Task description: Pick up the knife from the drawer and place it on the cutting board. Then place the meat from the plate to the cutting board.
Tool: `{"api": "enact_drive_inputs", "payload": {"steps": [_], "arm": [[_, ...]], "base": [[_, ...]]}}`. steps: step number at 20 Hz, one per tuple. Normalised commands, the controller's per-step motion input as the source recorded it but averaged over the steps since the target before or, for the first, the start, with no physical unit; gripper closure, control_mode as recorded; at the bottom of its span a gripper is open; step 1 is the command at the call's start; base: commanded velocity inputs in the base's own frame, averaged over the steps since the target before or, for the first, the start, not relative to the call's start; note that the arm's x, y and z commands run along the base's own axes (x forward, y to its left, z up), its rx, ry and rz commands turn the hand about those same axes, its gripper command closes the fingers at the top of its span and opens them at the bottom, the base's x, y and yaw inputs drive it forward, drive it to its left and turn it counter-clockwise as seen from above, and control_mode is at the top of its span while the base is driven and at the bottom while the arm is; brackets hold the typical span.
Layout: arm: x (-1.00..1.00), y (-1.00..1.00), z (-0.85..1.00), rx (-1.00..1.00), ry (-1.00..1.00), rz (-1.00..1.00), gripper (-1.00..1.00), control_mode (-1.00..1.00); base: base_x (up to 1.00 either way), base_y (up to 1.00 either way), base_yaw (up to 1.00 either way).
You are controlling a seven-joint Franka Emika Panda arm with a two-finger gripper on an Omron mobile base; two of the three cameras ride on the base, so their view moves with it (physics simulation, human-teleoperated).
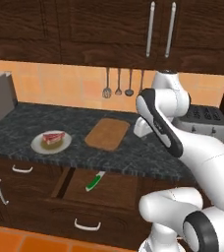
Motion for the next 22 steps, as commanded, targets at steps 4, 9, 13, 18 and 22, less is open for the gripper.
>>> {"api": "enact_drive_inputs", "payload": {"steps": [4,9,13,18,22], "arm": [[0.00,0.00,0.00,0.00,0.00,0.00,-1.00,1.00],[0.00,0.00,0.00,0.00,0.00,0.00,-1.00,1.00],[0.00,0.41,-0.67,0.09,0.32,0.04,-1.00,-1.00],[-0.04,0.97,-1.00,0.03,0.47,0.02,-1.00,-1.00],[-0.36,1.00,-1.00,0.00,0.43,0.00,-1.00,-1.00]], "base": [[0.43,-0.35,0.21],[0.00,-0.24,0.16],[0.00,0.00,0.00],[0.00,0.00,0.00],[0.00,0.00,0.00]]}}
